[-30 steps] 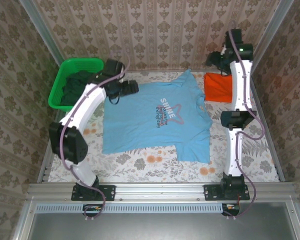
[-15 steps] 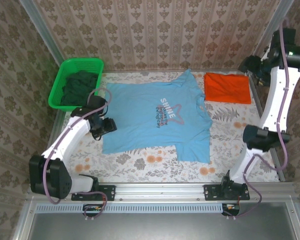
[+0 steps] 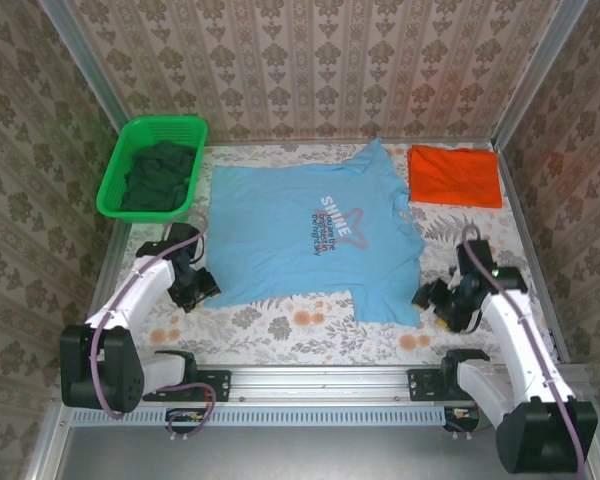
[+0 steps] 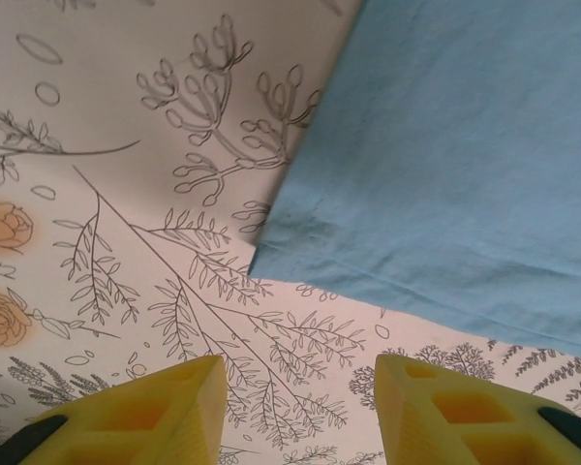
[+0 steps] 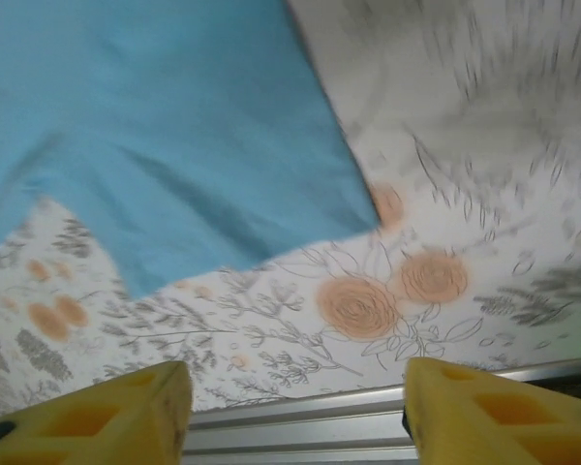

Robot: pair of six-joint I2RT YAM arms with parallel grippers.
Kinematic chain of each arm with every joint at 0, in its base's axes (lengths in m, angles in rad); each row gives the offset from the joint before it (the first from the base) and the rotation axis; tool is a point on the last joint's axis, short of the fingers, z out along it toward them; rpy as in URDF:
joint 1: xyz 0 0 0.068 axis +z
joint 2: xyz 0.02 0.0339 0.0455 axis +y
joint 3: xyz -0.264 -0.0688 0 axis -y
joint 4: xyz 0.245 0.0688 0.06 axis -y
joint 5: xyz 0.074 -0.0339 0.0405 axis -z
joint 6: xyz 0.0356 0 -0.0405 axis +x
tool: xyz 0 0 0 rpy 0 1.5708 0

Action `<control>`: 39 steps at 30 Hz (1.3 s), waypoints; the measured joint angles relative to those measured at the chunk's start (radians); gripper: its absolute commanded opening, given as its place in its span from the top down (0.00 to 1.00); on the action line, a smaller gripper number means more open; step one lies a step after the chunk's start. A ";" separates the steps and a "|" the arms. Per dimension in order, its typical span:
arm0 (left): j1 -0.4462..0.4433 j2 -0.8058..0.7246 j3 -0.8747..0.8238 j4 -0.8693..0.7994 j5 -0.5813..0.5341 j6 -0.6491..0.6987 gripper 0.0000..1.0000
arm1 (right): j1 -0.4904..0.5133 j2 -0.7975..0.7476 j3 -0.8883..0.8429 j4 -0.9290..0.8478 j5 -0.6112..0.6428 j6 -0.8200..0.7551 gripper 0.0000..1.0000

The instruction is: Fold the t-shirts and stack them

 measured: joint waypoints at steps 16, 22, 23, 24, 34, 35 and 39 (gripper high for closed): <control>0.141 0.054 -0.086 0.138 0.103 -0.019 0.53 | 0.017 -0.144 -0.180 0.126 -0.003 0.187 0.57; 0.154 0.061 -0.110 0.187 0.138 -0.016 0.51 | 0.048 -0.098 -0.181 0.133 0.022 0.209 0.59; 0.154 0.061 -0.116 0.192 0.142 -0.015 0.51 | 0.055 -0.105 -0.182 0.134 0.029 0.224 0.58; 0.154 0.061 -0.122 0.198 0.146 -0.015 0.51 | 0.063 -0.114 -0.183 0.136 0.039 0.242 0.58; 0.161 0.078 -0.142 0.246 0.157 -0.007 0.60 | 0.150 -0.188 -0.258 0.213 0.134 0.470 0.58; 0.163 0.079 -0.145 0.251 0.157 -0.006 0.62 | 0.159 -0.188 -0.269 0.223 0.144 0.492 0.59; 0.167 0.080 -0.154 0.261 0.158 -0.003 0.70 | 0.185 -0.203 -0.306 0.253 0.179 0.567 0.61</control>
